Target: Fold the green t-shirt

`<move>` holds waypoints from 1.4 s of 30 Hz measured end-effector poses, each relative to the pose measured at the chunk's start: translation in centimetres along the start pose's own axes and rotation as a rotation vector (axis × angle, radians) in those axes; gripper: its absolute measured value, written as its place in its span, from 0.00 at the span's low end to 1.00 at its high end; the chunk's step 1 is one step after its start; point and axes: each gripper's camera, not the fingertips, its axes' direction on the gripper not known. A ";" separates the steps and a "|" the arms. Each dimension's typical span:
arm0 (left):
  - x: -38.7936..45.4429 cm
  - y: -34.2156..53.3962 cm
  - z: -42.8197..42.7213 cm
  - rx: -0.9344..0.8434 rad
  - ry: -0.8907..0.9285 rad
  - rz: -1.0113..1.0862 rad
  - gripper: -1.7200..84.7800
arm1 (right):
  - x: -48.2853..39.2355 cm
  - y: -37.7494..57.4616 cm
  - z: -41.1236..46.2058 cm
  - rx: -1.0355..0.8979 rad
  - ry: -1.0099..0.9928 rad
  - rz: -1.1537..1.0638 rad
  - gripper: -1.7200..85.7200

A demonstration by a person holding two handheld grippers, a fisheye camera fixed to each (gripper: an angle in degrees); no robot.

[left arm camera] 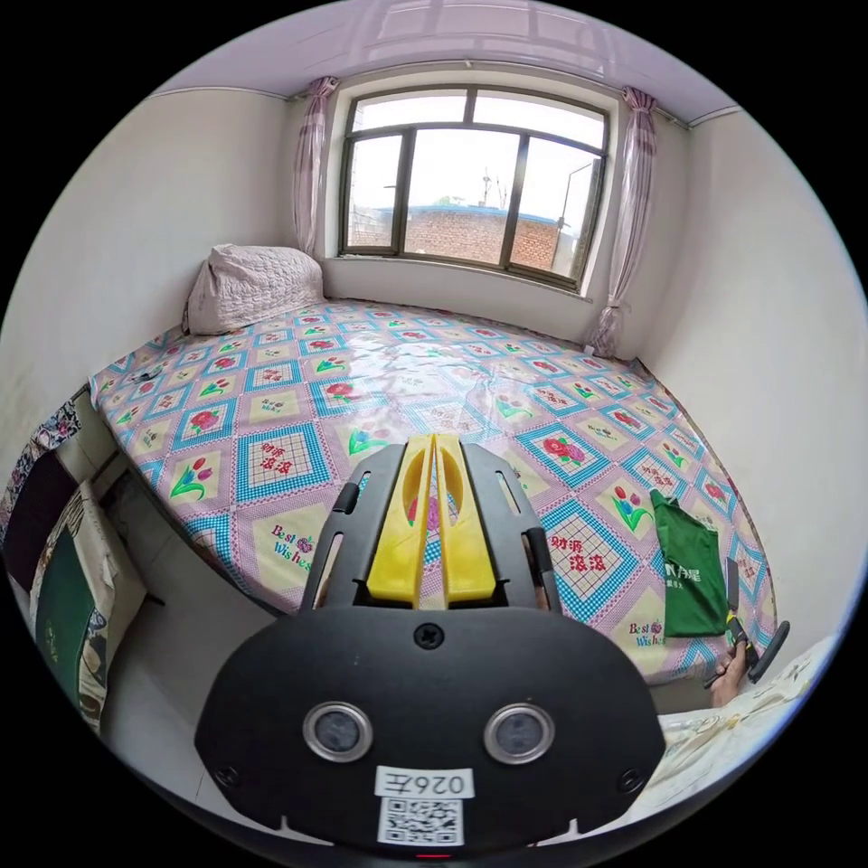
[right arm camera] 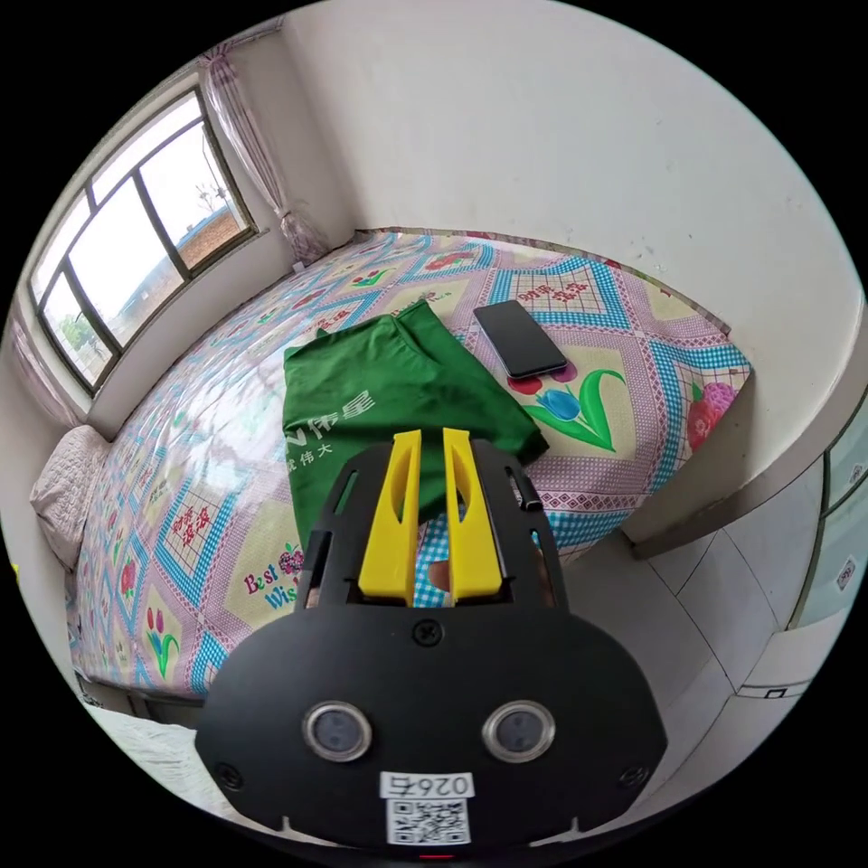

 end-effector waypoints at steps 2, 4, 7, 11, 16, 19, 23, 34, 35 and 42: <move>0.1 0.1 0.2 -0.012 0.009 -0.019 0.01 | 1.7 0.4 -0.8 0.027 0.021 0.020 0.02; 0.5 0.2 0.4 -0.025 0.010 -0.027 0.01 | 3.7 0.8 -1.9 0.063 0.043 0.041 0.01; 1.2 0.3 0.8 -0.041 0.004 -0.014 0.01 | 5.8 0.7 -2.0 0.043 0.033 0.038 0.01; 1.7 0.4 1.0 -0.050 0.008 -0.015 0.01 | 7.9 0.8 -1.2 -0.014 0.033 0.051 0.01; 2.5 0.3 1.5 -0.063 0.008 -0.007 0.01 | 10.8 2.2 -0.9 -0.029 0.032 0.095 0.03; 3.0 0.1 2.2 -0.077 0.017 0.000 0.01 | 11.8 2.6 -0.5 -0.052 0.031 0.084 0.05; 3.7 -0.1 3.5 -0.102 0.051 0.008 0.01 | 12.5 3.2 0.1 -0.071 0.032 0.071 0.06; 3.2 0.1 4.8 -0.141 0.077 0.017 0.01 | 13.8 6.3 2.1 -0.100 0.045 0.098 0.10; 3.0 0.2 4.8 -0.143 0.075 0.016 0.01 | 13.9 6.5 2.2 -0.100 0.045 0.101 0.10; 0.7 0.5 3.6 -0.142 0.036 -0.012 0.01 | 11.6 9.0 2.3 -0.060 0.143 0.074 0.09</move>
